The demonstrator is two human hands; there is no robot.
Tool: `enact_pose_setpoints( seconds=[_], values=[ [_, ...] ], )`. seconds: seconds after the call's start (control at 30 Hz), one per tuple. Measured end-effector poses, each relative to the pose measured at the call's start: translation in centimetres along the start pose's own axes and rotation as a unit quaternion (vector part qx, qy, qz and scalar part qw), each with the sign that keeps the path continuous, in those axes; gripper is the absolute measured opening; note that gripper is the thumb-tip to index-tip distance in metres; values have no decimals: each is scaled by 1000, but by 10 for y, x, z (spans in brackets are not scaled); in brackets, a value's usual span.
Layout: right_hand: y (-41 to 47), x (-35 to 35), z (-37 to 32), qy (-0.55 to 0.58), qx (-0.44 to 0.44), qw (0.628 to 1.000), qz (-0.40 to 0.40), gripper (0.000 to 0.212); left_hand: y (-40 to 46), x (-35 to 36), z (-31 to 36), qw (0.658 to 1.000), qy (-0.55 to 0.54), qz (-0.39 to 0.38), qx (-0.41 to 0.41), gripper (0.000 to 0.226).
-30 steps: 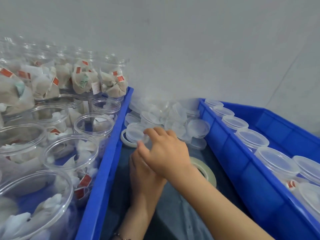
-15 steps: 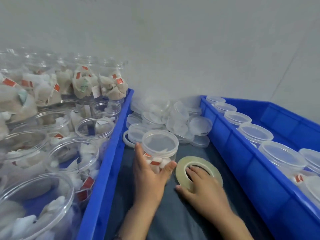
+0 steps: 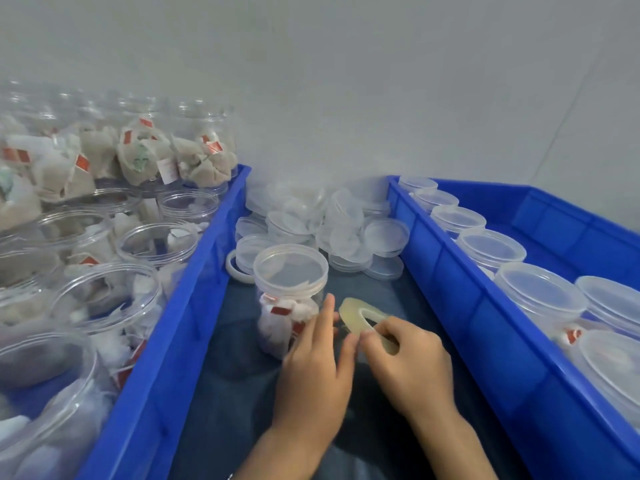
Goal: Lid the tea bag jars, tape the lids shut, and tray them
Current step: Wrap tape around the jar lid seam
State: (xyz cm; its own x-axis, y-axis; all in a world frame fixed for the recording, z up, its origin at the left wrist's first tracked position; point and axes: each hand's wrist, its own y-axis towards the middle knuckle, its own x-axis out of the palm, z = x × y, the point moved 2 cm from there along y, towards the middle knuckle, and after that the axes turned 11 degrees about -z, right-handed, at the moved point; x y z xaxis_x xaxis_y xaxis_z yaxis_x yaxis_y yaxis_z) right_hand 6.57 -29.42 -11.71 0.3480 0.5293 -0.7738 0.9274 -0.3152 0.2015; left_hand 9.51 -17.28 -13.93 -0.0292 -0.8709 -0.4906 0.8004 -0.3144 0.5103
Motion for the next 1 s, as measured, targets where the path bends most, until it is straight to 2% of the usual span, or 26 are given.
enact_pose_setpoints(
  seconds=[0.07,0.17,0.27,0.37,0.43,0.53,0.63,0.73,0.8,0.9,1.0],
  values=[
    [0,-1,1,-2,1,1000,4,38,1,3,-6,1000,-21,0,-15,38],
    [0,-1,1,-1,-4,1000,7,42,4,0,-7,999,-27,27,-14,16],
    [0,0,2,-1,-9,1000,9,41,5,-4,-7,999,-18,43,-6,11],
    [1,0,1,-21,-22,1000,0,43,6,-8,-6,997,43,57,31,6],
    [3,-4,4,-9,-35,999,-34,47,8,-15,-2,993,71,78,55,14],
    [3,-11,8,-15,-47,991,-126,60,12,-27,1,986,91,108,86,20],
    [1,-15,12,20,-74,986,-145,61,15,-39,0,981,99,144,83,20],
    [0,-17,14,108,-91,984,-110,58,16,-45,0,974,132,167,75,24],
    [1,-18,14,110,-92,988,-53,57,16,-47,1,967,158,182,82,25],
    [0,-17,6,3,-92,994,64,60,15,-48,0,965,162,196,59,25],
    [1,-14,-1,-92,-121,975,161,60,16,-47,-2,969,143,201,19,25]
  ],
)
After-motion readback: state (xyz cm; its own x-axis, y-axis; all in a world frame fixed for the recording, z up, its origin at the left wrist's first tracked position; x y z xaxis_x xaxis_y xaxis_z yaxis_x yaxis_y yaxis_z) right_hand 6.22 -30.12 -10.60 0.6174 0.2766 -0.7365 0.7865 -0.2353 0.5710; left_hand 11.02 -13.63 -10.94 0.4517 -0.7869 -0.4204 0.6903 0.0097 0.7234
